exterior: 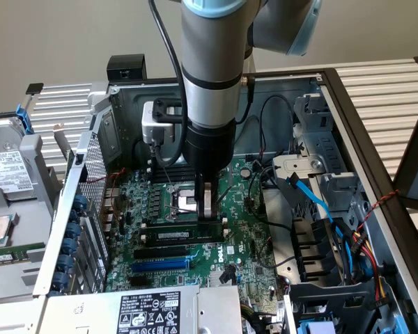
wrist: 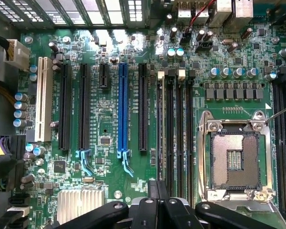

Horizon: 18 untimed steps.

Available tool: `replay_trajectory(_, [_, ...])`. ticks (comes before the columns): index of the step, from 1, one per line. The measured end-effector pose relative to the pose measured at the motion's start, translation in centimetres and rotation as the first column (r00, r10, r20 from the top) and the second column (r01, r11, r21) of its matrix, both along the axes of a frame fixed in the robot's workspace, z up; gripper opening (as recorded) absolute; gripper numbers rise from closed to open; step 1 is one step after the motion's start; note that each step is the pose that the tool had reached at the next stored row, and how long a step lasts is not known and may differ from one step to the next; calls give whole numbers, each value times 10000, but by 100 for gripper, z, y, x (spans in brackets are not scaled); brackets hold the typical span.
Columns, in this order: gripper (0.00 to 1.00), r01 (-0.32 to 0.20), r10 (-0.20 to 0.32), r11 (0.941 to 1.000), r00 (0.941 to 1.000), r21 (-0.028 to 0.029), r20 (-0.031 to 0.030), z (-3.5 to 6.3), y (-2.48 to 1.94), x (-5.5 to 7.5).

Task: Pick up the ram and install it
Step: 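Press down the ram until it locks into place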

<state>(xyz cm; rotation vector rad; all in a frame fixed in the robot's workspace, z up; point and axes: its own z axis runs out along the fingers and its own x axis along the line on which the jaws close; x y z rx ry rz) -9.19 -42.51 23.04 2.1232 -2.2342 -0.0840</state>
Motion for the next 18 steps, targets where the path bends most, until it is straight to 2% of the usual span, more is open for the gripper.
replay_trajectory(4, [11, 0, 0, 10000, 10000, -1, 21, 16, -1, -7])
replay_trajectory(7, [11, -1, 1, 10000, 10000, -3, 50, 120, -1, -37])
replay_trajectory(8, [11, 0, 0, 10000, 10000, 0, 82, 125, 0, -38])
replay_trajectory(9, [11, -1, 1, 10000, 9999, 19, 164, 125, 0, -38])
replay_trajectory(10, [11, -2, 1, 10000, 9996, 32, 284, 124, 0, -38])
replay_trajectory(11, [11, -2, 0, 10000, 9993, 36, 372, 118, 0, -39])
replay_trajectory(12, [11, -4, 3, 10000, 9991, 36, 428, 108, 0, -39])
replay_trajectory(15, [11, -4, 2, 10000, 9988, 36, 489, 64, 0, -42])
replay_trajectory(18, [11, -5, 3, 10000, 9986, 41, 521, 28, 0, -42])
